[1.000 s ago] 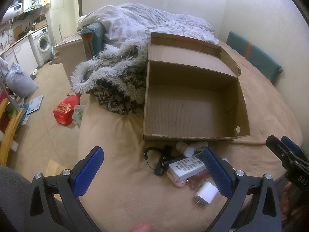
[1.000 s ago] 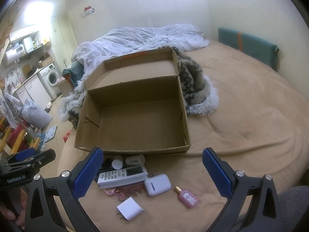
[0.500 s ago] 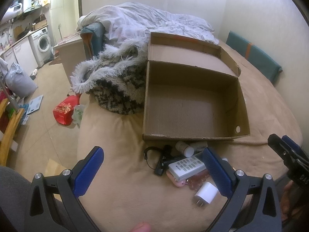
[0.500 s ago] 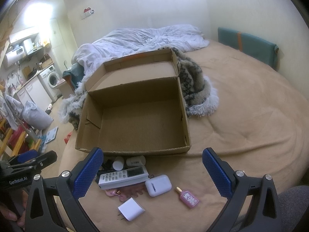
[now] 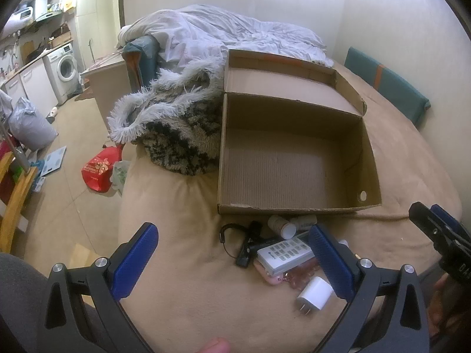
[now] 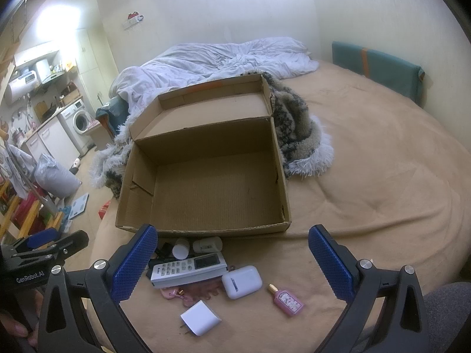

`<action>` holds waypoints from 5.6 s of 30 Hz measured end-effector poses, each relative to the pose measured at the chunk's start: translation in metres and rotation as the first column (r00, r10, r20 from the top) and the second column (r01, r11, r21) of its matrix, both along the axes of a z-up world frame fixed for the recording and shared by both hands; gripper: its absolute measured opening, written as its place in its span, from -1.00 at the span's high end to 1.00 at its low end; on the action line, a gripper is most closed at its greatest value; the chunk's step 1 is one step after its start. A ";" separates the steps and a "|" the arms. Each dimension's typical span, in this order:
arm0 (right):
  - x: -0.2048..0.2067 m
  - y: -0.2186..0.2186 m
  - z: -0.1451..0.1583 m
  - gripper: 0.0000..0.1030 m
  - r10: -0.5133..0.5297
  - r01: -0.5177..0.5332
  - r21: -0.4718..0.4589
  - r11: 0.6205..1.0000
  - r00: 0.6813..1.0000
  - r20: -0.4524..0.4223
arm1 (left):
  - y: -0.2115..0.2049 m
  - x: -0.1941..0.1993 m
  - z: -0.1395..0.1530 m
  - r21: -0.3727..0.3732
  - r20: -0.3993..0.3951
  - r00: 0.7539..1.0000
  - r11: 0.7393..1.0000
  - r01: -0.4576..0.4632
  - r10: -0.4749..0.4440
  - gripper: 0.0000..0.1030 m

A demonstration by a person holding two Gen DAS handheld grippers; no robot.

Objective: Organize rigid objects

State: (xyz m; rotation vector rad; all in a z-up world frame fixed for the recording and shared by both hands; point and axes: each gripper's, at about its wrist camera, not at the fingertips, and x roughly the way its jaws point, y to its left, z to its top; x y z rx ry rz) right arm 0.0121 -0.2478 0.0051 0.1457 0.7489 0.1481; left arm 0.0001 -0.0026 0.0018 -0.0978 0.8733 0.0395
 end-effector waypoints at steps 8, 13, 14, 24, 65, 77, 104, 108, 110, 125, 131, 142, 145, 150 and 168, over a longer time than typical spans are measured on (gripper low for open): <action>-0.005 0.001 0.000 -1.00 0.000 0.000 -0.004 1.000 1.000 -0.001 | 0.000 0.000 0.000 -0.001 -0.003 1.000 1.000 0.001 -0.001 -0.98; -0.004 0.001 -0.001 -1.00 0.002 -0.002 -0.005 1.000 1.000 -0.002 | -0.001 0.000 0.000 -0.002 -0.002 1.000 1.000 0.000 0.000 -0.98; -0.004 0.002 -0.001 -1.00 0.002 -0.002 -0.007 1.000 1.000 -0.003 | -0.001 0.000 -0.001 0.000 -0.002 1.000 1.000 -0.001 0.001 -0.98; -0.004 0.002 -0.002 -1.00 0.002 -0.002 -0.013 1.000 1.000 -0.007 | 0.001 0.001 -0.001 0.000 -0.010 1.000 1.000 -0.002 0.002 -0.98; 0.041 0.010 -0.015 -1.00 0.072 -0.062 0.060 0.996 0.981 -0.183 | 0.016 0.057 -0.012 0.020 -0.222 0.974 0.999 -0.027 0.031 -0.98; 0.084 0.004 -0.057 -1.00 0.083 -0.078 0.030 0.997 0.924 -0.374 | 0.038 0.081 -0.072 -0.080 -0.408 0.912 0.994 -0.074 0.035 -0.79; 0.056 0.064 -0.139 -0.57 0.393 -0.403 0.153 0.903 0.625 -0.675 | 0.029 0.099 -0.135 -0.171 -0.555 0.830 0.984 -0.053 -0.052 -0.08; 0.042 0.096 -0.150 -0.57 0.418 -0.532 0.068 0.844 0.574 -0.704 | 0.031 0.093 -0.134 -0.151 -0.552 0.833 0.987 -0.050 -0.042 -0.08; 0.039 0.105 -0.156 -0.56 0.404 -0.563 0.020 0.826 0.568 -0.717 | 0.040 0.087 -0.132 -0.155 -0.553 0.832 0.986 -0.066 -0.031 -0.08; 0.039 0.087 -0.107 -0.19 0.426 -0.496 0.039 0.867 0.699 -0.574 | -0.005 0.102 -0.122 -0.211 -0.525 0.844 0.977 -0.006 -0.108 -0.08; 0.052 0.053 -0.096 -0.19 0.353 -0.382 0.068 0.922 0.754 -0.554 | -0.041 0.125 -0.139 -0.210 -0.553 0.824 0.978 0.005 -0.123 0.03; 0.060 0.042 -0.098 -0.19 0.343 -0.349 0.098 0.932 0.758 -0.555 | -0.040 0.143 -0.164 -0.191 -0.607 0.791 0.980 -0.053 -0.076 0.54; 0.068 0.045 -0.096 -0.19 0.347 -0.353 0.100 0.930 0.759 -0.551 | -0.034 0.140 -0.159 -0.175 -0.599 0.798 0.983 -0.057 -0.060 0.54; 0.069 0.049 -0.088 -0.19 0.356 -0.363 0.098 0.927 0.764 -0.538 | -0.024 0.122 -0.142 -0.158 -0.572 0.819 0.986 -0.048 -0.052 0.54; 0.078 0.040 -0.050 -0.19 0.358 -0.344 0.110 0.932 0.832 -0.424 | -0.016 0.077 -0.047 -0.103 -0.393 0.920 0.994 -0.047 0.002 0.54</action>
